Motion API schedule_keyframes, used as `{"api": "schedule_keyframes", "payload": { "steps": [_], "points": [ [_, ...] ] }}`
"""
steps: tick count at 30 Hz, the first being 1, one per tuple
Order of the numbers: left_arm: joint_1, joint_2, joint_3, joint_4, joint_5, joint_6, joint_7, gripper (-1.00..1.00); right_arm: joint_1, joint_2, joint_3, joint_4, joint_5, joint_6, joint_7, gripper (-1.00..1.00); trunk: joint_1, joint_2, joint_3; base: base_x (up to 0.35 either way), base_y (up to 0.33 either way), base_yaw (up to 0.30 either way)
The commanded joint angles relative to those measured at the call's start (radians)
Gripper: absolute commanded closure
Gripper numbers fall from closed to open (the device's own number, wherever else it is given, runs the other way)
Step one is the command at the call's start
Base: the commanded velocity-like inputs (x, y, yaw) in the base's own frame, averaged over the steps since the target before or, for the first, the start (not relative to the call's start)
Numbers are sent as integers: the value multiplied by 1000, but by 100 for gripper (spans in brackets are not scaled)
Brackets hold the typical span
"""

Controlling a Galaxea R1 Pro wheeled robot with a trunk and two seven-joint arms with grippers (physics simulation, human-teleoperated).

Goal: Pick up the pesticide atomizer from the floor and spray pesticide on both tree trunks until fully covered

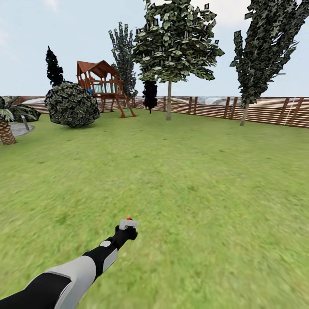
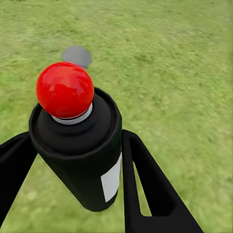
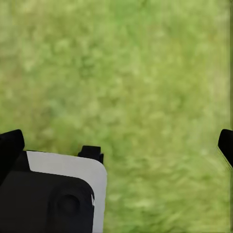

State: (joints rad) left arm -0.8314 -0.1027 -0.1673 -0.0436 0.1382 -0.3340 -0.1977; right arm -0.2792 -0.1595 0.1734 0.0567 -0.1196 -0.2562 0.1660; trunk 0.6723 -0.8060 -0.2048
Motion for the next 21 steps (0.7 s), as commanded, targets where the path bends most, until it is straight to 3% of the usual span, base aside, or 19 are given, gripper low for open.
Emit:
{"api": "schedule_keyframes", "payload": {
  "steps": [1,21],
  "points": [
    [0,0,0,0,-2,0,4,100,0,0,0,0,0,0,0,-100,0,0,0,350,-92,-2],
    [0,0,0,1,-2,0,4,100,0,0,0,0,0,1,1,-100,0,0,0,350,-92,0]
  ]
}}
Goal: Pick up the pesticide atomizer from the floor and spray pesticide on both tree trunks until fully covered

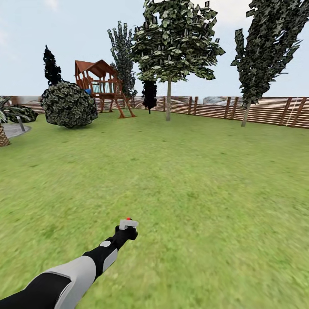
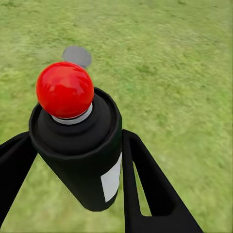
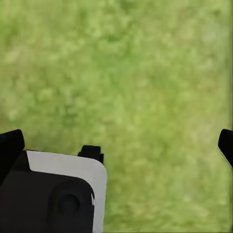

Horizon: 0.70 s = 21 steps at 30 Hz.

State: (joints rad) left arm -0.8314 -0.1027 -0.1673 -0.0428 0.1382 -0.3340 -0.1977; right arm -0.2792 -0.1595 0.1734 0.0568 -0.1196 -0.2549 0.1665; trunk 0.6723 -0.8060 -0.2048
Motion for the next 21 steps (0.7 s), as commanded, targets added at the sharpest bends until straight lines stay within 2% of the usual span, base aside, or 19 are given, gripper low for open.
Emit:
{"api": "schedule_keyframes", "payload": {
  "steps": [1,21],
  "points": [
    [0,0,0,0,-2,0,4,100,0,0,0,0,0,0,0,-100,0,0,0,350,-92,0],
    [0,0,0,0,-2,0,4,100,0,0,0,0,0,0,1,-100,0,0,0,350,-92,0]
  ]
}}
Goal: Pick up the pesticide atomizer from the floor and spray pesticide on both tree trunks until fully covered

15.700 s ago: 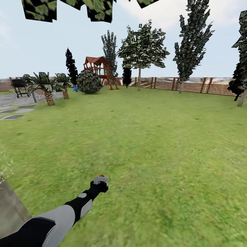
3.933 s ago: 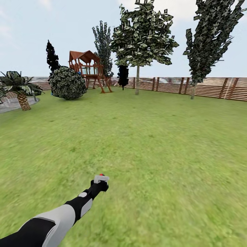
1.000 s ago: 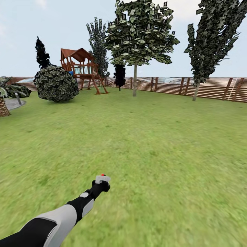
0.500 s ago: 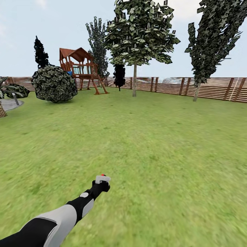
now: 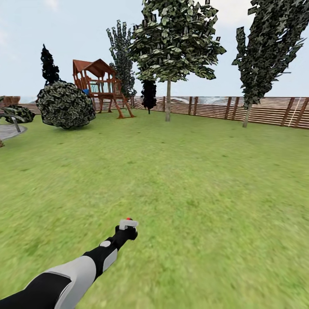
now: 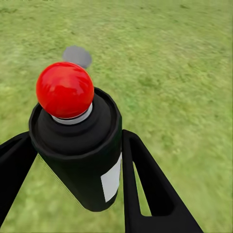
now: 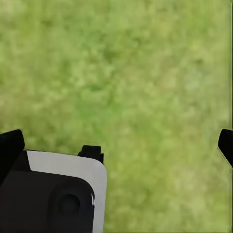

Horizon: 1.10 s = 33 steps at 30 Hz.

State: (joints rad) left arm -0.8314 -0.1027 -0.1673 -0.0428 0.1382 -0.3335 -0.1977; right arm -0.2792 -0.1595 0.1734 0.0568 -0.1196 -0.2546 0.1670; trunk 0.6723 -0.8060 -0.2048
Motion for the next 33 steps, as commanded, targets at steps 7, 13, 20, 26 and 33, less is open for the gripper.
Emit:
{"api": "schedule_keyframes", "payload": {
  "steps": [7,13,20,26,33],
  "points": [
    [0,0,0,0,-2,1,4,100,0,0,0,0,0,0,0,-100,0,0,0,350,-92,0],
    [0,0,0,0,-2,1,4,100,0,0,0,0,0,1,0,-100,0,0,0,350,-92,0],
    [0,0,0,0,-2,2,4,100,0,0,0,0,0,-1,-1,-100,0,0,0,350,-92,0],
    [0,0,2,0,-2,2,4,100,0,0,0,0,0,-2,-1,-100,0,0,0,350,-92,0],
    [0,0,1,0,-2,2,4,100,0,0,0,0,-1,-3,-1,-100,0,0,0,350,-92,0]
  ]
}}
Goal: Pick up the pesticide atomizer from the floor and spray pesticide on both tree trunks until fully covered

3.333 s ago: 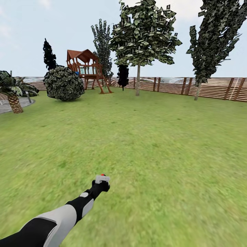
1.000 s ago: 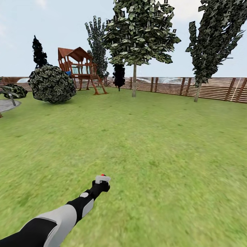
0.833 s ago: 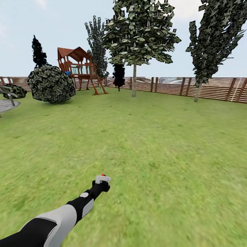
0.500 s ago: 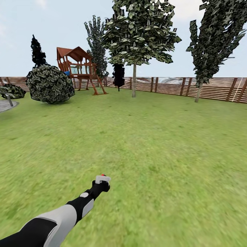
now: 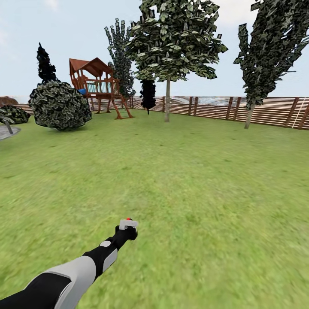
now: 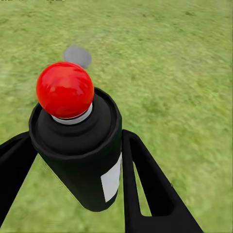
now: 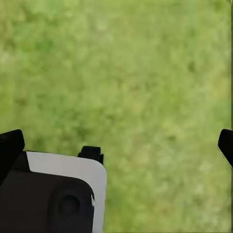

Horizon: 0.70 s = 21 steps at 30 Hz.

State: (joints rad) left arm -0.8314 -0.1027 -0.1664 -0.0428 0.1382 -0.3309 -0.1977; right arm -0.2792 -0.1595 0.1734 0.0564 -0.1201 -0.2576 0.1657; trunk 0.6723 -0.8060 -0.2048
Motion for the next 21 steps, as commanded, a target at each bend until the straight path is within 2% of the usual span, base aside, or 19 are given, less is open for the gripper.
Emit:
{"api": "schedule_keyframes", "payload": {
  "steps": [1,21],
  "points": [
    [0,0,0,0,-2,0,4,100,0,0,0,0,0,0,0,-100,0,0,0,350,-92,0],
    [0,0,1,0,-2,0,4,100,0,0,0,0,0,3,0,-100,0,0,0,350,-92,0]
  ]
}}
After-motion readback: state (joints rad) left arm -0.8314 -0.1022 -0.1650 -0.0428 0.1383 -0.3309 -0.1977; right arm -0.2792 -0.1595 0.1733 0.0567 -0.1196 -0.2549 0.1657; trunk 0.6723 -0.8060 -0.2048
